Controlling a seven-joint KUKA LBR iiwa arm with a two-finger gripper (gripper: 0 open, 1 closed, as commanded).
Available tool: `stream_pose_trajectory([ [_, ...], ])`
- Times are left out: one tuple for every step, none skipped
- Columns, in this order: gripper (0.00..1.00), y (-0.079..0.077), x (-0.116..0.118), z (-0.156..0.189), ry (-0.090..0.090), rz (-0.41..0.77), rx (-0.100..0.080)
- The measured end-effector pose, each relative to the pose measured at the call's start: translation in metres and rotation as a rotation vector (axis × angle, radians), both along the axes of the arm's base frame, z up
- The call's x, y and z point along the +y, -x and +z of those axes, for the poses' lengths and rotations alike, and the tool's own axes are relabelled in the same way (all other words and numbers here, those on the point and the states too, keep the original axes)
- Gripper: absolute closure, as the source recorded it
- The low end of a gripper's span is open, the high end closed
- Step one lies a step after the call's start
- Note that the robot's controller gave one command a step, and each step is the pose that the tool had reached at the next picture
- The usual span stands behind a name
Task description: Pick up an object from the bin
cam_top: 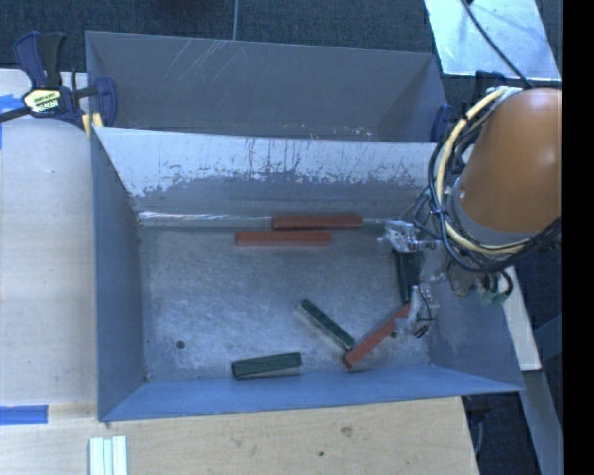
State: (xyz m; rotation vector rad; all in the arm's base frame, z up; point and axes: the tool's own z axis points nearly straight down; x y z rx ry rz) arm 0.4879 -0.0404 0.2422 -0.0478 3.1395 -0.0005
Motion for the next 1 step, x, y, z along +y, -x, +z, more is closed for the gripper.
stream_pose_trajectory([
  [0.0,-0.0014,0.0009,-0.103,-0.001,0.212,0.005],
])
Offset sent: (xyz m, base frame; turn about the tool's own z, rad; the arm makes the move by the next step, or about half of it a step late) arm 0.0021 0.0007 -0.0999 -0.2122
